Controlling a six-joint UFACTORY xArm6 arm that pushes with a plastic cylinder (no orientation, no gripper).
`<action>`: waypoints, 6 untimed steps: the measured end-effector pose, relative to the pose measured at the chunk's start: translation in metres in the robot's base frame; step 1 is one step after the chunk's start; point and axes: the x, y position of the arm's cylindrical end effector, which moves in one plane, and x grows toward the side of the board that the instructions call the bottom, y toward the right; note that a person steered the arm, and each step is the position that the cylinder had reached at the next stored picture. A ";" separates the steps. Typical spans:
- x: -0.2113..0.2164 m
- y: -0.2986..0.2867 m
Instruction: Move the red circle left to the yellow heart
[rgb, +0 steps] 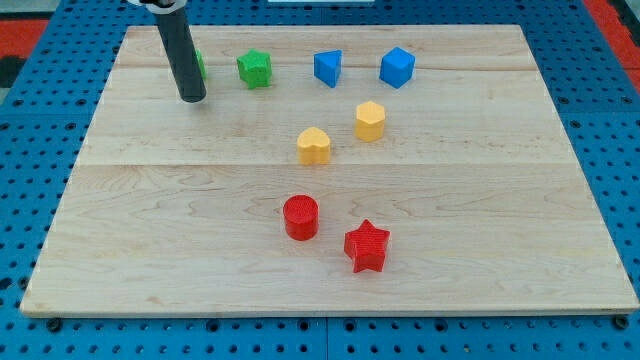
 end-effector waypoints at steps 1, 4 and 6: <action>0.000 0.005; 0.002 0.085; 0.006 0.104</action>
